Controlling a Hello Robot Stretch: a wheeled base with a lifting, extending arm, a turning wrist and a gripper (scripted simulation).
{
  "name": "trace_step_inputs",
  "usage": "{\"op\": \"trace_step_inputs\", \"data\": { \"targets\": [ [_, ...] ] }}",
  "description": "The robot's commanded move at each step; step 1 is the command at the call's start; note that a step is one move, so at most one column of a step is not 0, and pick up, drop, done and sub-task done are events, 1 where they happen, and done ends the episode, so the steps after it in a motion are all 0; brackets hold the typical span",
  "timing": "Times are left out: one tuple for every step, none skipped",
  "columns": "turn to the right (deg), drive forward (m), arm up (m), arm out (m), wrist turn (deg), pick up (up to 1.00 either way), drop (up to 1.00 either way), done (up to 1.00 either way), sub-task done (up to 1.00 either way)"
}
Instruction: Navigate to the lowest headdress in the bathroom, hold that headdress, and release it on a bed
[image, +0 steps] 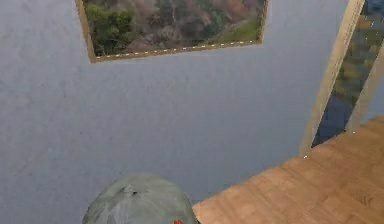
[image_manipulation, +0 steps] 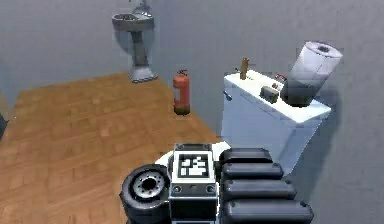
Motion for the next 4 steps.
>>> {"op": "trace_step_inputs", "data": {
  "targets": [
    [0.0, 0.35, 0.00, 0.00, 0.0, 0.00, 0.00, 0.00, 0.00],
    [45.0, 0.00, 0.00, 0.00, 0.0, 0.00, 0.00, 0.00, 0.00],
    [15.0, 0.00, 0.00, 0.00, 0.0, 0.00, 0.00, 0.00, 0.00],
    [0.0, 1.00, 0.00, 0.00, 0.0, 0.00, 0.00, 0.00, 0.00]
  ]
}}
